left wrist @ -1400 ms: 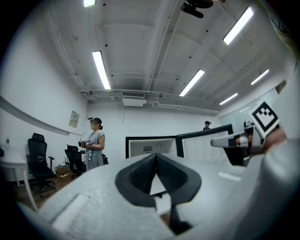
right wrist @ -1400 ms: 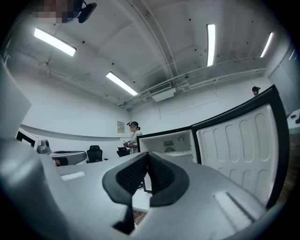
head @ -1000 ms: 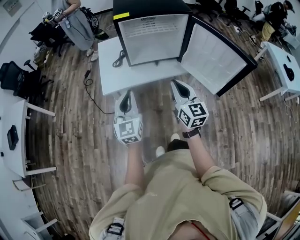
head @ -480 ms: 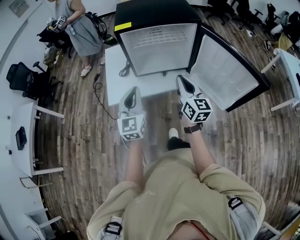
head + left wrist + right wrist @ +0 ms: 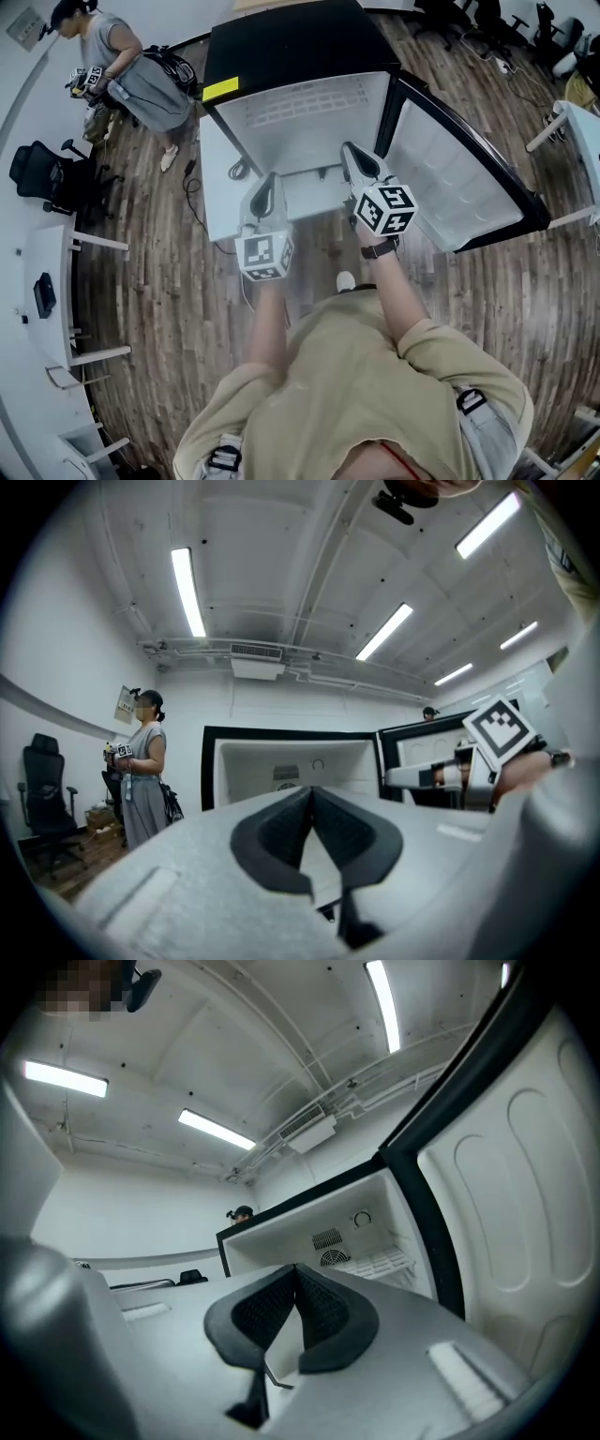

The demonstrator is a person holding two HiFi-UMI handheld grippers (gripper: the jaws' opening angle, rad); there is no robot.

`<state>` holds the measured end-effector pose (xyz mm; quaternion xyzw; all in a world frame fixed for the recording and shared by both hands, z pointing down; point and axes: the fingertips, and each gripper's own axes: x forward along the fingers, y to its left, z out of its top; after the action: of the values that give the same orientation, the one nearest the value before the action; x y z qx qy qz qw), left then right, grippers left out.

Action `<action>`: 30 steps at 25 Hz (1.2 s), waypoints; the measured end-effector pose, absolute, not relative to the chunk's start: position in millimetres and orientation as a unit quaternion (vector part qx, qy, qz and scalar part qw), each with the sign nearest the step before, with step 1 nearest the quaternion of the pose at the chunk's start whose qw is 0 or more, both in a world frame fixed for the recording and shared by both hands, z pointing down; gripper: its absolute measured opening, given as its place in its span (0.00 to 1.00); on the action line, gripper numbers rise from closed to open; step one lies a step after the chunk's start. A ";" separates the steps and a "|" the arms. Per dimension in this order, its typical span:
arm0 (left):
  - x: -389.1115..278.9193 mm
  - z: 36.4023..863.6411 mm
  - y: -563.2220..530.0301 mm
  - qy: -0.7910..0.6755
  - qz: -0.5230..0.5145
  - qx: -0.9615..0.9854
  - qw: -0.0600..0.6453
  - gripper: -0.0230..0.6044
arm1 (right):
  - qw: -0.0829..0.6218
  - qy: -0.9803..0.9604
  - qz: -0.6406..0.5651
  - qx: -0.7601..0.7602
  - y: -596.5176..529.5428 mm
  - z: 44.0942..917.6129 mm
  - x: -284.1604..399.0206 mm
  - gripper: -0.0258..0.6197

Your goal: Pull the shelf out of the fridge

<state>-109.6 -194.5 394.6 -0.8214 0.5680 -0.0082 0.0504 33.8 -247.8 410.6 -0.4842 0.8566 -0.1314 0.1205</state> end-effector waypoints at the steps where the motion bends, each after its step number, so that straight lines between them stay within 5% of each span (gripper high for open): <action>1: -108.9 397.6 -201.6 0.571 -0.009 -0.820 0.047 0.04 | 0.118 0.859 -0.138 -0.479 -254.0 415.6 30.9 0.05; 14: -107.8 410.4 -264.3 0.573 -0.013 -0.818 0.043 0.04 | 0.135 0.861 -0.213 -0.443 -324.1 450.0 6.7 0.08; 23: -105.6 411.2 -305.4 0.544 -0.007 -0.838 0.038 0.04 | 0.129 0.844 -0.257 -0.453 -358.6 470.4 -4.6 0.21; 30: -102.0 413.9 -322.6 0.522 -0.021 -0.852 0.042 0.04 | 0.212 0.799 -0.355 -0.436 -386.3 488.4 -6.5 0.33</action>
<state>-102.0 -322.6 413.9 -0.8516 0.5220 -0.0207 0.0424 -6.5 -386.3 488.4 -0.4364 0.7992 -0.3550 0.2117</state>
